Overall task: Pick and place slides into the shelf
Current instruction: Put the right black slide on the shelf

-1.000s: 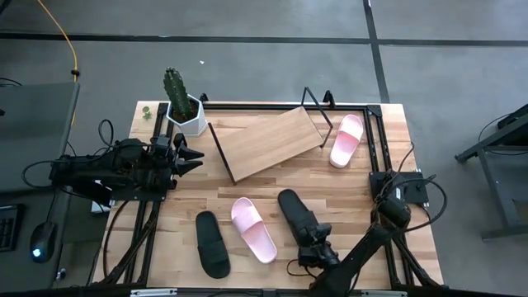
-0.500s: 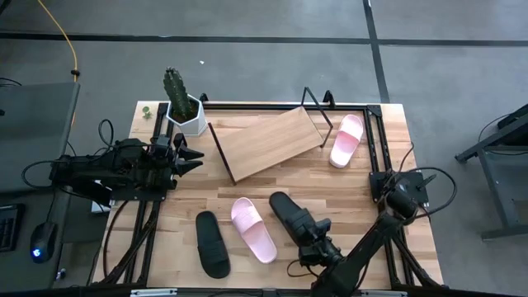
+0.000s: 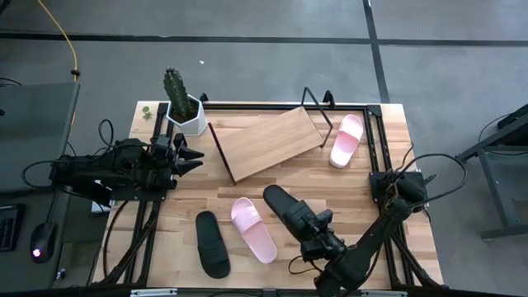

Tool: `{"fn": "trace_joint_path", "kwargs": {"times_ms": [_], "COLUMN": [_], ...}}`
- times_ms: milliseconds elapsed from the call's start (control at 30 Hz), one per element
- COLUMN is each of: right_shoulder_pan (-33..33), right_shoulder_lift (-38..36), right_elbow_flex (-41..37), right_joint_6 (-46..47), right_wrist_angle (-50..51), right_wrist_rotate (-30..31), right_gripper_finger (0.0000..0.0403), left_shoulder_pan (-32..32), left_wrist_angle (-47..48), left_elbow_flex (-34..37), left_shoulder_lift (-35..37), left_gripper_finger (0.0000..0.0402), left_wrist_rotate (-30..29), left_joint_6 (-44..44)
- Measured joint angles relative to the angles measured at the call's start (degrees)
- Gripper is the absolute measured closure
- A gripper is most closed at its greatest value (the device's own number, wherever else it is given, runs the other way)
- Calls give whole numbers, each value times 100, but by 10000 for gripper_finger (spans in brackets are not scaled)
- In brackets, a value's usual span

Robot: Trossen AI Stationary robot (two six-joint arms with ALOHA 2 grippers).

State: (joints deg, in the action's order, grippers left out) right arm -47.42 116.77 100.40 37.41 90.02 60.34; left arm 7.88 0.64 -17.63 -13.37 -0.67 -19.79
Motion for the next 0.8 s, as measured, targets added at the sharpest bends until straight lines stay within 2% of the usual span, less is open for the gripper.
{"fn": "trace_joint_path", "kwargs": {"times_ms": [800], "right_shoulder_pan": [441], "right_shoulder_lift": [-986], "right_elbow_flex": [-2], "right_joint_6": [-1410], "right_wrist_angle": [2], "right_wrist_rotate": [642], "right_gripper_finger": [403], "left_shoulder_pan": [-1], "left_wrist_angle": [0], "left_elbow_flex": [0], "left_shoulder_lift": [0], "left_gripper_finger": [268], "left_wrist_rotate": [0], "left_joint_6": [0]}}
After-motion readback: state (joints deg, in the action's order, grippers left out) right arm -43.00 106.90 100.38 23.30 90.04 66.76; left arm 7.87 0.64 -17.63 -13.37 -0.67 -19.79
